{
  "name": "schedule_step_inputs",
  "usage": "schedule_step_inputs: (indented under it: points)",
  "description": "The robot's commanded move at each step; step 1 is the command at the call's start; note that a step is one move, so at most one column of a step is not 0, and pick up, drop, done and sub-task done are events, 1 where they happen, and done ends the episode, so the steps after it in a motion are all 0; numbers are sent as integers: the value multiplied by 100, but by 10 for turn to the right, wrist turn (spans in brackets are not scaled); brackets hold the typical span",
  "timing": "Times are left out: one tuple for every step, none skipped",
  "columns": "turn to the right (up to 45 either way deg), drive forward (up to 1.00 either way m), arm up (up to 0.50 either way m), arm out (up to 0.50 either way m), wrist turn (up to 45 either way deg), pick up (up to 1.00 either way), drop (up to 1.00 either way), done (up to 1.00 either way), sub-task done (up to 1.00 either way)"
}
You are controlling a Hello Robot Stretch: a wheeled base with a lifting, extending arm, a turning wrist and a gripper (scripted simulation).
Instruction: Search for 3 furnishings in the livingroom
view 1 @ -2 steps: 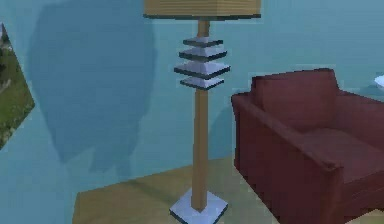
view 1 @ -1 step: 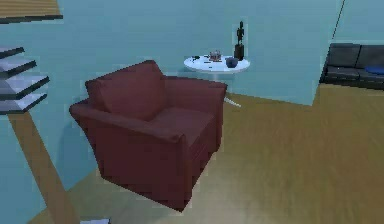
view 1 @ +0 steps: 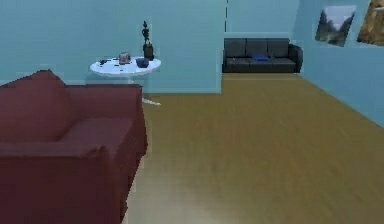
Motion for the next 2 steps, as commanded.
schedule_step_inputs:
  points:
    - [0,10,0,0,0,0,0,0,0]
    - [0,20,0,0,0,0,0,0,0]
